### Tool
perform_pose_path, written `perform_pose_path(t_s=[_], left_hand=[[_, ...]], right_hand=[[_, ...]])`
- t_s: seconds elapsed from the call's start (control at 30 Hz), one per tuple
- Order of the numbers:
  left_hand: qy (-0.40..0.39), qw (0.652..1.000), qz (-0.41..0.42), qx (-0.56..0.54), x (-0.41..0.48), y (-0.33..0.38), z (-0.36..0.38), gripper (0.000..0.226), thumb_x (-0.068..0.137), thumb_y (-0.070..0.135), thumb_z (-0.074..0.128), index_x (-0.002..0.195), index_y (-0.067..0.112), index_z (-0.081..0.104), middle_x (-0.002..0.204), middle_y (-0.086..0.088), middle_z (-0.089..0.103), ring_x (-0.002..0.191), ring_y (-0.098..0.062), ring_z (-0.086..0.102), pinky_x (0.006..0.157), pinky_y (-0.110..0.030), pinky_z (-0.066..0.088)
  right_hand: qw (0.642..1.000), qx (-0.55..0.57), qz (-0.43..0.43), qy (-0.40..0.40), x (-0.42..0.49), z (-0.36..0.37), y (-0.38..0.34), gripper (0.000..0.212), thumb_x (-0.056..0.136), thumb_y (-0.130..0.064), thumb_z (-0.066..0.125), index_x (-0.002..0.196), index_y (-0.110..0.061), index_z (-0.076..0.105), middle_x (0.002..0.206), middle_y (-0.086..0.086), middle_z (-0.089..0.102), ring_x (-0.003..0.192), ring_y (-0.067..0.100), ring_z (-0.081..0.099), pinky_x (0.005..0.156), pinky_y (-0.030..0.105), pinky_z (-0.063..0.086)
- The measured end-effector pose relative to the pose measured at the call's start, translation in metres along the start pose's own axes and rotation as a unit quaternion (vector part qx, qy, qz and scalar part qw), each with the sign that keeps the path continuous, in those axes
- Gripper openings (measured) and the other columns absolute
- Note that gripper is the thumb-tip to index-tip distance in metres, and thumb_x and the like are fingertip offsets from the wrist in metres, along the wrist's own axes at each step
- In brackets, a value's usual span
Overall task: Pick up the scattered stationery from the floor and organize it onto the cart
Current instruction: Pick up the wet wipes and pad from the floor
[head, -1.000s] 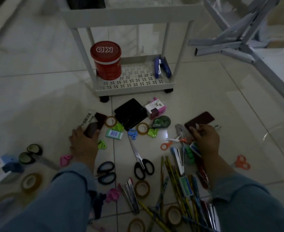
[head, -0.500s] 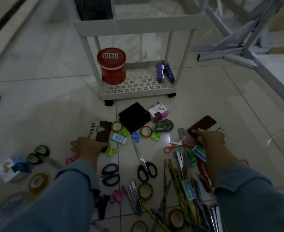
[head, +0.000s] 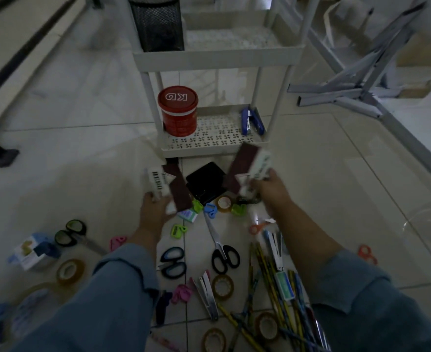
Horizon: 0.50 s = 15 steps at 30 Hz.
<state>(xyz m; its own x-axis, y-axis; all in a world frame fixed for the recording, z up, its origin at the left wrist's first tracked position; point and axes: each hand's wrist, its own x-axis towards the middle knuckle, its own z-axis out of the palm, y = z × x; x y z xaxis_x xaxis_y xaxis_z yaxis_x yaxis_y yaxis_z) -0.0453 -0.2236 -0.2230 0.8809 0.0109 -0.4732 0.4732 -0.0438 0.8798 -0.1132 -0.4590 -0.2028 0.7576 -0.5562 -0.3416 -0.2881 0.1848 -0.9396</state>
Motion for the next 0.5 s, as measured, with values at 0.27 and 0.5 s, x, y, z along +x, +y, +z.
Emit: perform_pose_path(t_s=[0.27, 0.5], left_hand=[[-0.2, 0.971, -0.107, -0.078, -0.029, 0.013, 0.041, 0.038, 0.1, 0.035, 0.036, 0.133, 0.017, 0.044, 0.123, -0.012, 0.06, 0.093, -0.024, 0.064, 0.064, -0.038, 0.058], [-0.21, 0.976, -0.05, 0.037, -0.034, 0.005, 0.062, 0.043, 0.095, 0.038, 0.048, 0.136, 0.025, 0.04, 0.129, -0.005, 0.057, 0.113, -0.027, 0.058, 0.094, -0.052, 0.048]], right_hand=[[0.985, -0.023, 0.076, -0.151, -0.031, 0.031, -0.005, 0.041, 0.085, 0.01, 0.051, 0.125, 0.0, 0.05, 0.12, 0.018, 0.06, 0.101, 0.028, 0.058, 0.081, 0.033, 0.052], [0.982, -0.095, 0.081, -0.142, -0.04, 0.03, -0.008, 0.041, 0.086, 0.012, 0.043, 0.124, -0.001, 0.052, 0.112, 0.016, 0.061, 0.096, 0.024, 0.057, 0.079, 0.03, 0.05]])
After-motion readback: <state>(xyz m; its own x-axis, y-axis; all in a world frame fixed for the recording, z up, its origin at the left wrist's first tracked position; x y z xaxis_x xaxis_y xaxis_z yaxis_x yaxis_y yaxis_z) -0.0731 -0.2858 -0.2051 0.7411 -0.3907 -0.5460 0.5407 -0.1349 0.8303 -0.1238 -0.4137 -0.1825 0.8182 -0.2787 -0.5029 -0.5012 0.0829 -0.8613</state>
